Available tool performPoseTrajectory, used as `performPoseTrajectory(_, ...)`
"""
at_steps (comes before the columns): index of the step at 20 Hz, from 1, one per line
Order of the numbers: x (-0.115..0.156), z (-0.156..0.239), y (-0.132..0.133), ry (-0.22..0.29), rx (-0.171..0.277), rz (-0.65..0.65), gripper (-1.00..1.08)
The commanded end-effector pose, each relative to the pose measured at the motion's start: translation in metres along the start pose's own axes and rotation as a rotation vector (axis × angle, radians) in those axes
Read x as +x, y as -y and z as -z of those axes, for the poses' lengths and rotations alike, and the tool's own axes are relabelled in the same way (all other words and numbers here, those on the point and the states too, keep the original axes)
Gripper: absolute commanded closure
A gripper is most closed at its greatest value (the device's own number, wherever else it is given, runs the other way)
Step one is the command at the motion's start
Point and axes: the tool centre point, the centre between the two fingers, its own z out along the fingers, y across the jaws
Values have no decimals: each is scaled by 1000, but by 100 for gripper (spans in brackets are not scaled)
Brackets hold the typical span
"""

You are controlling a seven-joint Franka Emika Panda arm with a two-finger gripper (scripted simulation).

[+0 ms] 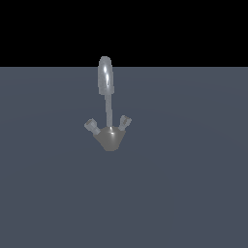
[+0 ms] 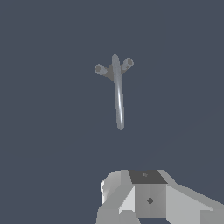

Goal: Turn on the faucet by rotating a designated handle.

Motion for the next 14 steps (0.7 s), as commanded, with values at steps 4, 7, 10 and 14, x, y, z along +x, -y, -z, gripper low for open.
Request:
performPoseTrajectory(4, 9, -65, -9, 120, 17, -74, 22)
performPoseTrajectory(7, 24, -115, -23, 176, 28, -47, 27)
performPoseTrajectory(10, 32, -166, -44, 232, -22, -58, 69)
performPoseTrajectory(14, 79, -194, -47, 185, 78, -206, 85)
